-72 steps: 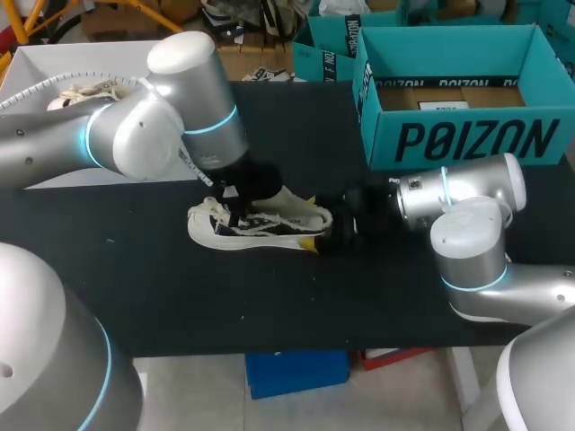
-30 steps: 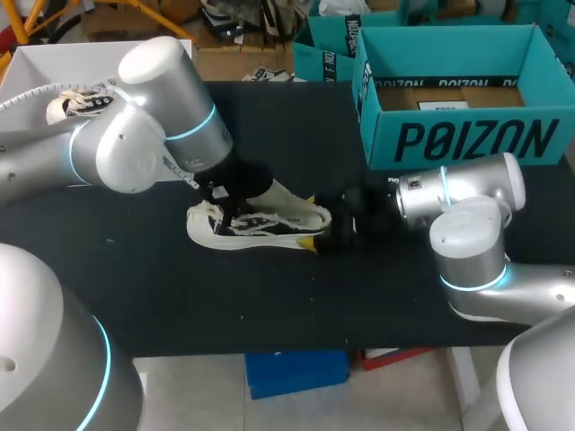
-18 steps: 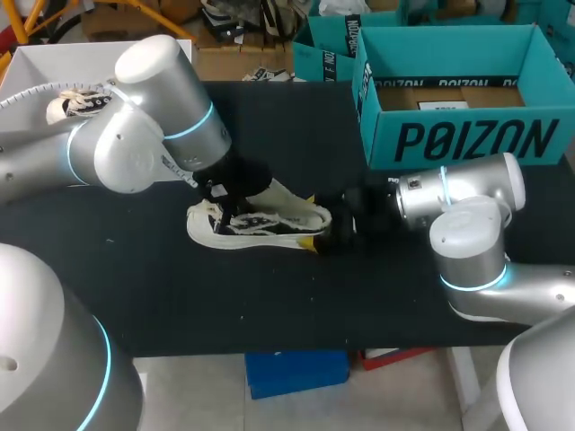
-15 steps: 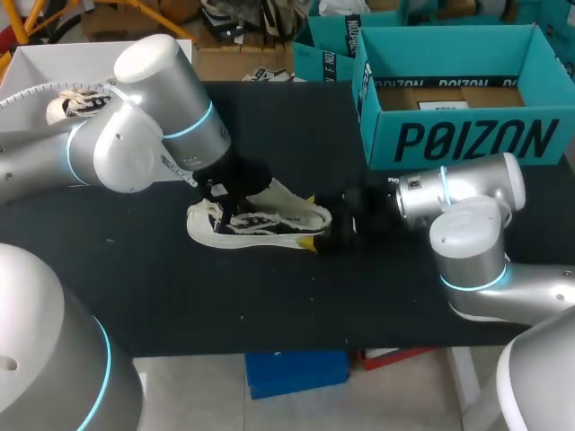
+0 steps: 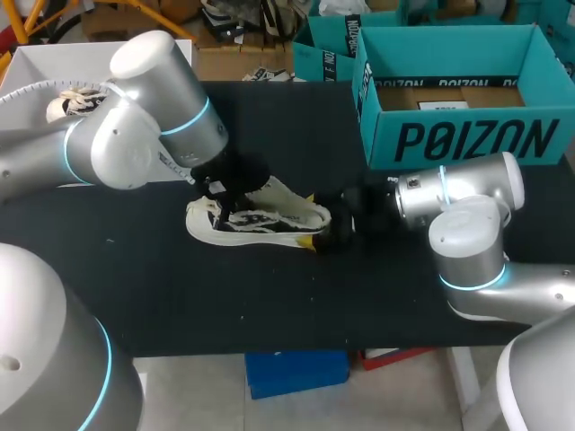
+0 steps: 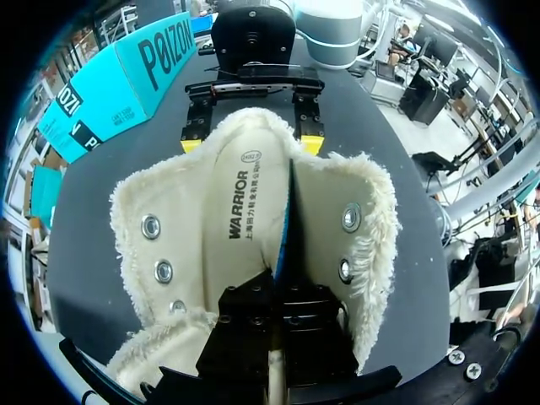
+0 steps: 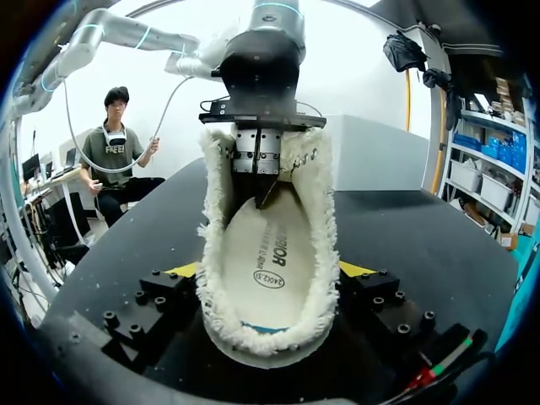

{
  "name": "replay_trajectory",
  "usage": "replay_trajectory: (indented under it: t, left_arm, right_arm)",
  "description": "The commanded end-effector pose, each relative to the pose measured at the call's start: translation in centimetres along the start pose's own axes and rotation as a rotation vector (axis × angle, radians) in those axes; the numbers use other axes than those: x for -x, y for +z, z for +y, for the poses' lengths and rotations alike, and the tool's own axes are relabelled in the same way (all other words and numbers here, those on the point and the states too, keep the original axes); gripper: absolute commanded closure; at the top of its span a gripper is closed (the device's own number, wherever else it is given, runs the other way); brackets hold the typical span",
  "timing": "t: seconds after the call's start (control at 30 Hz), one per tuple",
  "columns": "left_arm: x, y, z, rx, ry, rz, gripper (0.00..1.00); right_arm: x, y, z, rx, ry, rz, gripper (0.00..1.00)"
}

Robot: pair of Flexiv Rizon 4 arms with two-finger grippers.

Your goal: Take the shoe out of the shoebox, open the shoe tongue, remove and reinsert the insole, then place the shoe into the shoebox

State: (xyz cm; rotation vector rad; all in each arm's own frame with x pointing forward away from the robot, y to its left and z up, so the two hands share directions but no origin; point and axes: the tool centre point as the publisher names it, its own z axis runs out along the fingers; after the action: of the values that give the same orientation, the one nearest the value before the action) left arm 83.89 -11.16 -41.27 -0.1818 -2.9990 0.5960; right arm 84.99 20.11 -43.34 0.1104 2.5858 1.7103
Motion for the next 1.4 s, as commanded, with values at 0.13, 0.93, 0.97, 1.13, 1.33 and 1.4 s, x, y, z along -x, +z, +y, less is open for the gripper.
replay_trajectory:
  t: [0.13, 0.93, 0.97, 1.13, 1.33, 1.4]
  left_arm:
    - [0.3, -0.5, 0.2, -0.019, 0.001, 0.021, 1.0]
    - [0.2, 0.5, -2.4, -0.018, 0.033, 0.131, 1.0]
    - [0.2, 0.6, -2.5, -0.013, 0.034, 0.131, 1.0]
    - [0.3, 0.6, -2.6, -0.004, 0.034, 0.129, 1.0]
    - [0.5, -0.2, -2.9, 0.016, 0.026, 0.137, 1.0]
    - [0.4, -0.5, -3.0, 0.019, 0.025, 0.137, 1.0]
  right_arm:
    - [0.0, -0.1, -0.6, -0.001, 0.0, 0.0, 1.0]
    - [0.0, -0.1, -0.6, -0.001, 0.0, 0.0, 1.0]
    - [0.0, -0.1, -0.6, -0.001, 0.0, 0.0, 1.0]
    - [0.0, -0.1, -0.6, -0.001, 0.0, 0.0, 1.0]
    - [0.0, -0.1, -0.6, -0.001, 0.0, 0.0, 1.0]
    - [0.0, -0.1, -0.6, -0.001, 0.0, 0.0, 1.0]
